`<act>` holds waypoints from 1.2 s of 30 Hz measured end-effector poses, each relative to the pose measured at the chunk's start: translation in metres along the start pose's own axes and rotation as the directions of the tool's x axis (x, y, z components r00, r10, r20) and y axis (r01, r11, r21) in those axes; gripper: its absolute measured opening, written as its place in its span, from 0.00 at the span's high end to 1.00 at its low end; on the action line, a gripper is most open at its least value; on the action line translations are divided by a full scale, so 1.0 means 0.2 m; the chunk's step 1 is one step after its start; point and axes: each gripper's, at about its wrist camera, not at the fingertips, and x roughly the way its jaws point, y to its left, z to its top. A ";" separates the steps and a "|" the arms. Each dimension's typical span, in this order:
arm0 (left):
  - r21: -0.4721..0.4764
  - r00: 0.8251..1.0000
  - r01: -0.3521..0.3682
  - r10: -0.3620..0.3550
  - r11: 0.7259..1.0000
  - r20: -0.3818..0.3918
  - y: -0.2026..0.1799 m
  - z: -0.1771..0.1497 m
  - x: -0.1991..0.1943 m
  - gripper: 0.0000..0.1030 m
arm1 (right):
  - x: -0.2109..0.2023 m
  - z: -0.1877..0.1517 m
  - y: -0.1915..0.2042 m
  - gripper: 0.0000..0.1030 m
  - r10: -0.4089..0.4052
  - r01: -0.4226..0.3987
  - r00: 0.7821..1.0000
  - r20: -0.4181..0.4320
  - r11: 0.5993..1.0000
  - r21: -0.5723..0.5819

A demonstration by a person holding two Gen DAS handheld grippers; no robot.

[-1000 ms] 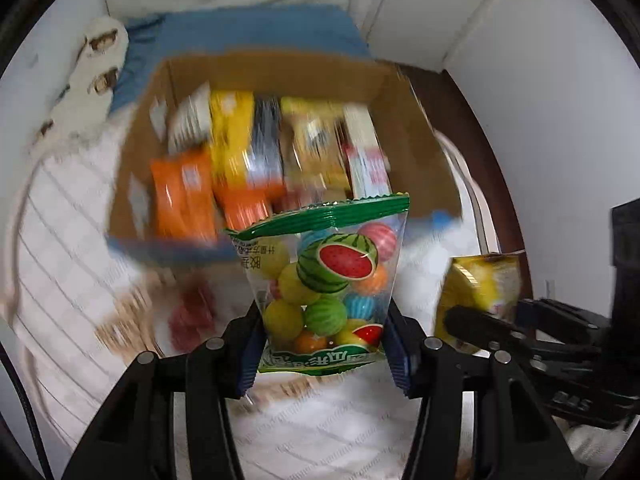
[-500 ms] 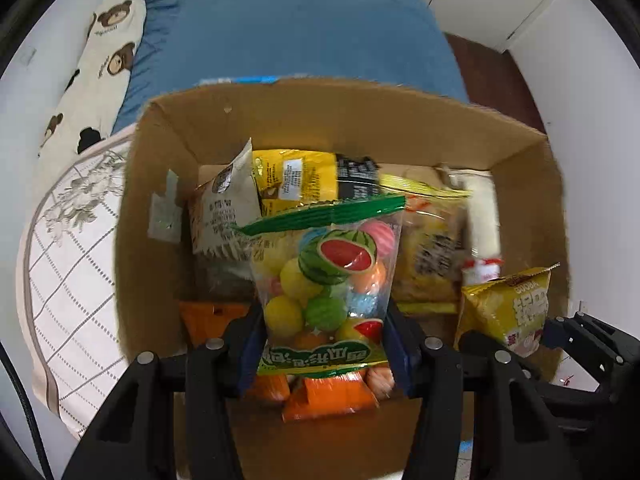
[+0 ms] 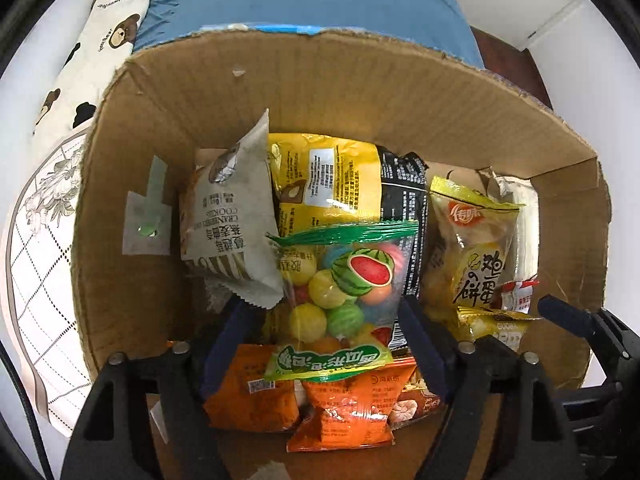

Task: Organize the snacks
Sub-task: 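Lower both bags into the box and open both tools, then grasp the red packet with the left tool while the right tool grasps the clear egg-yolk packet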

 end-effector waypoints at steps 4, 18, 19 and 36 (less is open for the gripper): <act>0.007 0.999 -0.010 0.010 1.000 0.034 -0.01 -0.04 -0.07 0.26 | 0.00 -0.01 -0.02 0.08 -0.001 0.001 1.000 0.023 1.000 -0.006; 0.029 0.949 -0.045 0.034 0.999 0.313 0.01 -0.40 -0.53 0.26 | -0.38 -0.37 0.01 0.08 -0.028 0.032 0.978 0.207 0.999 -0.017; 0.029 0.945 -0.044 0.032 0.999 0.325 -0.01 -0.43 -0.57 0.26 | -0.40 -0.38 0.03 0.08 -0.031 0.035 0.975 0.219 0.999 -0.017; 0.030 0.858 -0.050 0.028 0.998 0.513 -0.02 -0.95 -0.97 0.26 | -0.87 -0.90 0.19 0.08 -0.012 0.037 0.895 0.447 0.998 -0.046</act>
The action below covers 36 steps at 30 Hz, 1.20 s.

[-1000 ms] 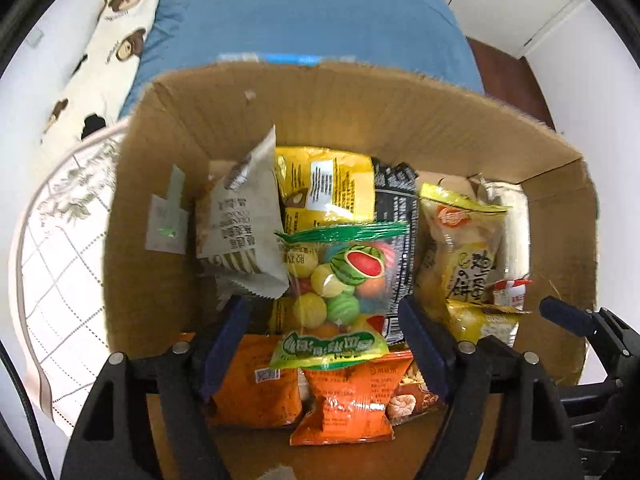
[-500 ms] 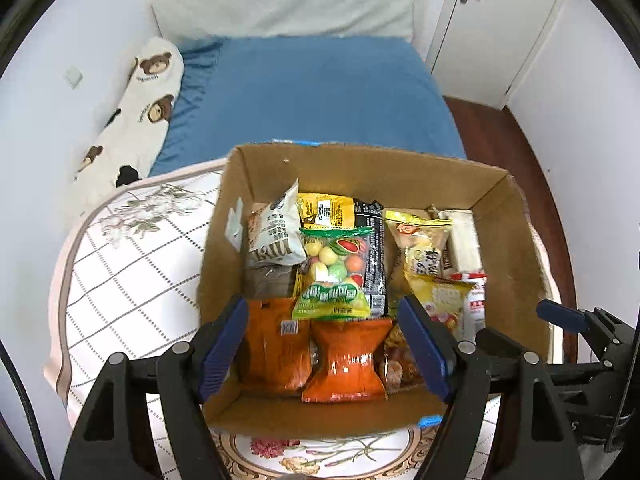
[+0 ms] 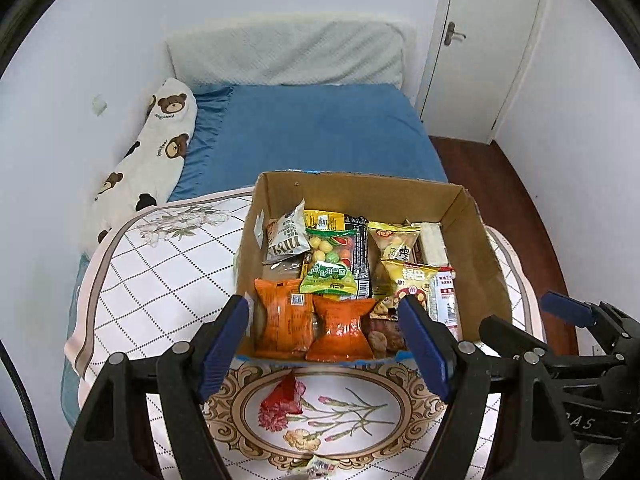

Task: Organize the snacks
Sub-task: 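Grasp the red packet with the left tool while the right tool grasps the clear egg-yolk packet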

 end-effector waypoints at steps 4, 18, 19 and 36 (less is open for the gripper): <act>-0.010 1.000 -0.022 0.022 1.000 -0.010 0.06 -0.09 -0.04 0.26 | -0.03 -0.08 0.04 0.08 0.046 -0.046 0.999 -0.002 0.999 0.010; 0.134 0.900 -0.342 0.365 0.930 -0.237 0.52 -0.78 0.34 0.26 | 0.82 -0.86 0.34 0.34 0.342 -0.267 0.815 -0.468 0.938 0.222; 0.146 0.891 -0.354 0.380 0.924 -0.250 0.55 -0.81 0.37 0.26 | 0.89 -0.91 0.36 0.34 0.353 -0.257 0.796 -0.491 0.933 0.254; 0.165 0.918 -0.152 0.201 0.974 -0.343 0.43 -0.72 0.61 0.26 | 1.01 -1.04 0.24 0.42 0.129 -0.068 0.874 -0.468 0.987 0.146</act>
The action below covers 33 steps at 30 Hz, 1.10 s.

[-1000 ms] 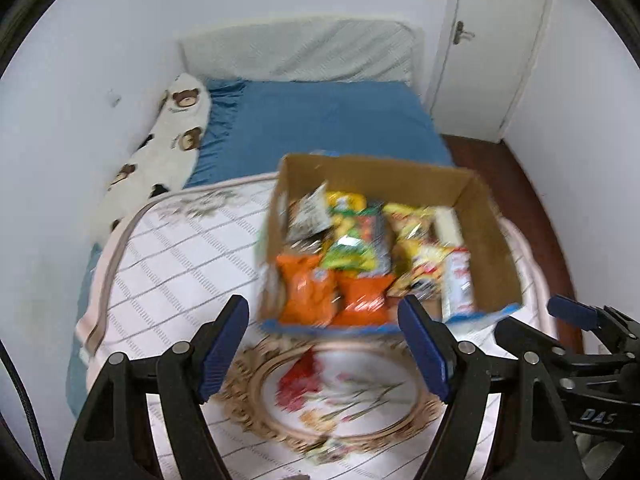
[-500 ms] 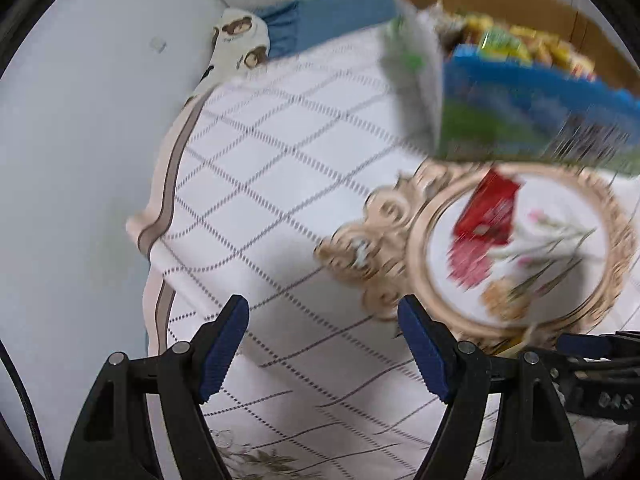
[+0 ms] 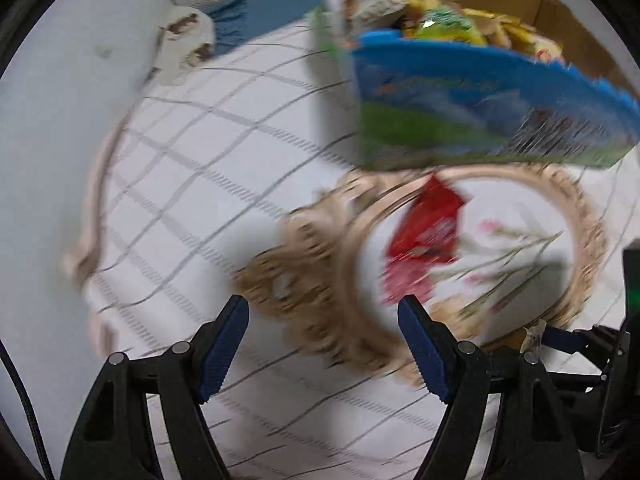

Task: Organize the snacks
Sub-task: 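Grasp the red packet with the left tool while the right tool grasps the clear egg-yolk packet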

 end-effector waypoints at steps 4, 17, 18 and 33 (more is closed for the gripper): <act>-0.025 0.989 0.129 -0.130 0.991 -0.065 -0.09 0.14 0.09 0.26 | -0.10 0.05 -0.18 0.42 -0.023 0.021 0.999 0.040 0.997 0.068; -0.058 0.974 0.202 -0.207 0.978 -0.093 -0.19 0.22 0.24 0.62 | -0.21 0.18 -0.33 0.22 0.056 -0.060 0.998 0.042 0.991 0.121; -0.072 0.970 0.213 -0.220 0.974 -0.102 -0.18 0.18 0.23 0.62 | -0.21 0.18 -0.34 0.22 0.065 -0.069 0.997 0.039 0.990 0.122; -0.178 0.943 0.247 -0.279 0.953 -0.184 -0.23 -0.19 0.37 0.61 | -0.05 0.16 -0.31 0.22 0.043 -0.041 0.999 -0.012 0.991 0.129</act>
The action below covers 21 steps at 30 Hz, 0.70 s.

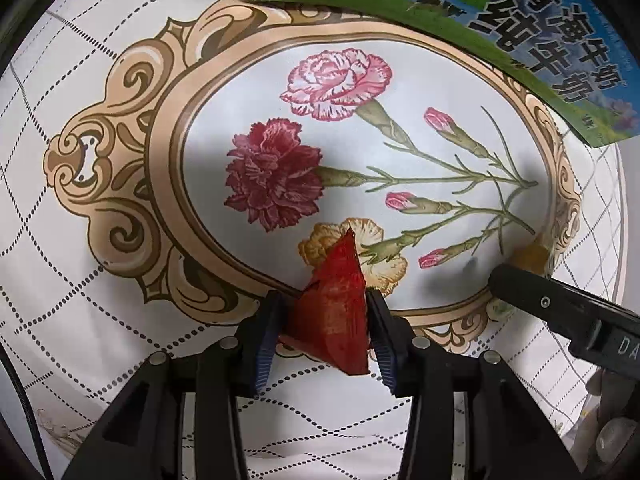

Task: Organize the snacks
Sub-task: 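Grasp the red packet with the left tool while the right tool grasps the clear egg-yolk packet, then carry both packets into the box and open both tools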

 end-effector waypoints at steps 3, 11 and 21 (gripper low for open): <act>0.007 1.000 -0.013 0.013 1.000 0.000 -0.01 0.00 0.01 0.61 | 0.00 -0.01 0.01 0.32 -0.044 0.045 0.999 0.016 0.999 -0.029; 0.018 1.000 0.003 -0.003 1.000 0.002 -0.07 -0.09 -0.01 0.62 | 0.05 -0.21 0.10 0.39 -0.148 0.141 0.989 -0.019 0.968 -0.206; 0.019 0.994 0.058 -0.056 0.998 -0.094 -0.12 -0.28 0.14 0.56 | 0.14 -0.40 0.08 0.33 -0.161 0.128 0.980 -0.116 0.960 -0.248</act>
